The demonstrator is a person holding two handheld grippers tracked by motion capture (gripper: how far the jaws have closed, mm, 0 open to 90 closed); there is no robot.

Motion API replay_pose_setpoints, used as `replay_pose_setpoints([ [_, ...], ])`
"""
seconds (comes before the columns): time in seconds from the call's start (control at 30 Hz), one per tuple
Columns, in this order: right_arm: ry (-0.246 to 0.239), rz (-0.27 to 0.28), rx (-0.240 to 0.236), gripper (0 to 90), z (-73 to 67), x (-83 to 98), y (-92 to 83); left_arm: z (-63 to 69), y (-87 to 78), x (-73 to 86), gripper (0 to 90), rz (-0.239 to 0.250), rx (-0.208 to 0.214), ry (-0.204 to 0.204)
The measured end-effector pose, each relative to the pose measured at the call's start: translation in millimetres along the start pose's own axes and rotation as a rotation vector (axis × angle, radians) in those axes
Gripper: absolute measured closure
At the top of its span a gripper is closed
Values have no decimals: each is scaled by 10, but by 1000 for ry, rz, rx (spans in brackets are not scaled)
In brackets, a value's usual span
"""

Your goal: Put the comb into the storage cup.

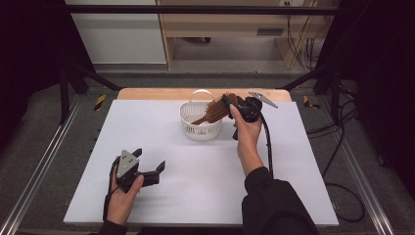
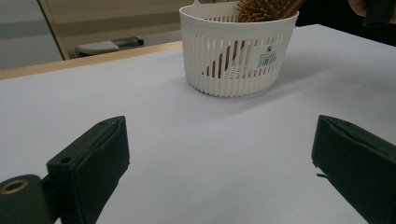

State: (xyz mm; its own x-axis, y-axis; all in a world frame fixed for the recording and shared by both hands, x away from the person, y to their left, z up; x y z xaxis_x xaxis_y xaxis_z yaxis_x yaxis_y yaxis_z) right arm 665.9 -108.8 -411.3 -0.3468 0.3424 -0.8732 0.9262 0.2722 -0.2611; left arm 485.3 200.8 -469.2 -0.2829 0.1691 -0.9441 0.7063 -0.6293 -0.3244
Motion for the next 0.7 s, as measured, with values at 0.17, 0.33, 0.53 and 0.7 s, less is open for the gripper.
replay_pose_setpoints([
  [0.17, -27, 21, 15, 317, -9, -47, -48, 4, -2, -2, 43, 1, 0, 0],
  [0.33, -34, 30, 14, 315, -4, -68, -65, 2, -1, -1, 43, 1, 0, 0],
  [0.53, -43, 32, 17, 317, 15, -77, -73, 0, -2, 0, 42, 0, 0, 0],
  [0.7, -68, 39, 26, 318, 13, -96, -90, 2, 0, 0, 42, 0, 0, 1],
])
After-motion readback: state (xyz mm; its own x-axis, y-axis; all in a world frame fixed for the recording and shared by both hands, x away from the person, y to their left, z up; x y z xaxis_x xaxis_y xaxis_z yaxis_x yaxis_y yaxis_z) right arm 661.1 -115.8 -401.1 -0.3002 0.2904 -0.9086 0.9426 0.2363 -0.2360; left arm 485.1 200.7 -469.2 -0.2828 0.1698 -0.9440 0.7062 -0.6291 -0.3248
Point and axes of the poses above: each handheld gripper's, and its own axes: y roughly forward along the jaws, x roughly out of its underside, z roughly to its right, the point moved 6 cm from there along y, roughly forward along the jaws, and after that the axes turned 11 degrees about x, right-handed, at the moved point
